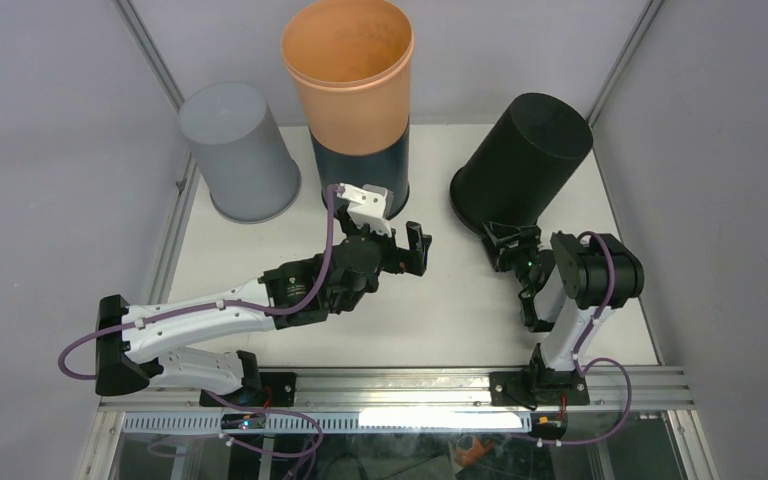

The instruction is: Turn the large container upside down

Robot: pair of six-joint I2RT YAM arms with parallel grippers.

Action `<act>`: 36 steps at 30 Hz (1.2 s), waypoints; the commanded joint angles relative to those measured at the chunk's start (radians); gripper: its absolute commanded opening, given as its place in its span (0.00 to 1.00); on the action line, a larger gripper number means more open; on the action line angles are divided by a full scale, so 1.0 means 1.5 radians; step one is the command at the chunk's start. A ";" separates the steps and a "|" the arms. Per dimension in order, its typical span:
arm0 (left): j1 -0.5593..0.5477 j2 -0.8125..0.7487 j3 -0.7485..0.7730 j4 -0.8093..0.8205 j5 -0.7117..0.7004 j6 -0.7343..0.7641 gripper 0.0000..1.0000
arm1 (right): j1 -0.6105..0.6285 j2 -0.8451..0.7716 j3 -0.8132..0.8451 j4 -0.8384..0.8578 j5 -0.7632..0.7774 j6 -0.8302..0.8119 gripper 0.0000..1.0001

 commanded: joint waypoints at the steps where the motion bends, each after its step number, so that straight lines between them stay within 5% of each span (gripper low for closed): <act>1: 0.007 0.000 0.017 0.020 0.008 -0.010 0.99 | -0.027 -0.018 -0.005 0.084 0.002 0.007 0.70; 7: 0.009 -0.001 0.010 0.021 0.006 -0.009 0.99 | -0.047 -0.046 -0.039 0.059 -0.001 0.025 0.99; 12: 0.011 -0.003 0.007 0.020 0.009 -0.009 0.99 | -0.047 -0.119 -0.040 -0.050 -0.007 0.002 0.99; 14: 0.012 -0.004 0.006 0.019 0.009 -0.009 0.99 | -0.047 -0.195 -0.029 -0.162 -0.007 -0.035 1.00; 16: 0.014 -0.005 0.003 0.020 0.010 -0.009 0.99 | -0.043 -0.310 0.013 -0.408 0.009 -0.101 1.00; 20: 0.018 -0.006 0.000 0.020 0.008 -0.013 0.99 | -0.021 -0.498 0.064 -0.756 0.147 -0.191 0.99; 29: 0.023 -0.023 -0.020 0.025 -0.013 -0.021 0.99 | 0.014 -0.619 0.078 -0.819 0.026 -0.293 1.00; 36: 0.030 -0.046 -0.042 0.022 -0.030 -0.037 0.99 | 0.334 -0.521 0.184 -0.742 0.180 -0.381 1.00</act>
